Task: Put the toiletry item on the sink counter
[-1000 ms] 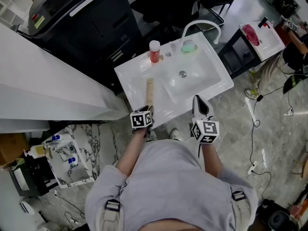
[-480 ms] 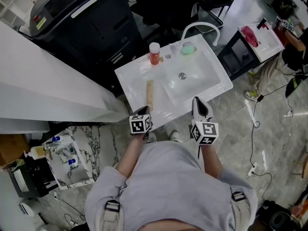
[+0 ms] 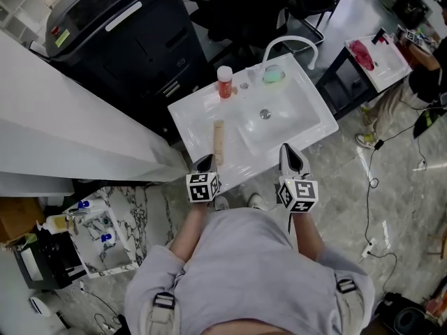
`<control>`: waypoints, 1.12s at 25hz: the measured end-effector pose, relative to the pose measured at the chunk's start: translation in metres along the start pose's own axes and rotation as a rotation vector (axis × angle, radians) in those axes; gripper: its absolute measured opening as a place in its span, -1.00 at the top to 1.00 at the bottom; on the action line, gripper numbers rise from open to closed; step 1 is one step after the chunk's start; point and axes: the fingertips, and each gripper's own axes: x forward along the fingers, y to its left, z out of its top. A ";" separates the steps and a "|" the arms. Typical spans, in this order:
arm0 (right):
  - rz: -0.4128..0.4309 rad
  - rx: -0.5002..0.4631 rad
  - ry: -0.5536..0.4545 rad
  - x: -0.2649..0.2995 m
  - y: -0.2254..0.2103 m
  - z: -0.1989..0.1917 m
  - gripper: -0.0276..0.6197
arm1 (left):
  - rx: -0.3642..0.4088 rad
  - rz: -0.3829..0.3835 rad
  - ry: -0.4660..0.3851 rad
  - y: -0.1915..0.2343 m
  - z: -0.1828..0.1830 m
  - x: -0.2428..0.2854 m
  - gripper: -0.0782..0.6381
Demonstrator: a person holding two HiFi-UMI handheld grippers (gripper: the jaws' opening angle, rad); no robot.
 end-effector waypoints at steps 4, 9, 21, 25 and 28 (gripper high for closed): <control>0.005 0.002 -0.001 0.001 0.002 0.000 0.90 | -0.001 -0.007 -0.033 -0.004 0.013 -0.004 0.76; 0.005 0.001 -0.006 0.000 0.003 0.002 0.90 | 0.011 -0.009 -0.072 -0.007 0.028 -0.012 0.76; 0.007 0.005 -0.008 0.000 0.005 0.004 0.90 | 0.016 -0.009 -0.159 -0.011 0.059 -0.035 0.76; 0.008 0.004 -0.008 0.001 0.006 0.004 0.90 | 0.027 -0.008 -0.201 -0.013 0.074 -0.044 0.76; 0.012 0.002 -0.010 0.002 0.009 0.005 0.90 | 0.027 -0.009 -0.228 -0.013 0.083 -0.050 0.76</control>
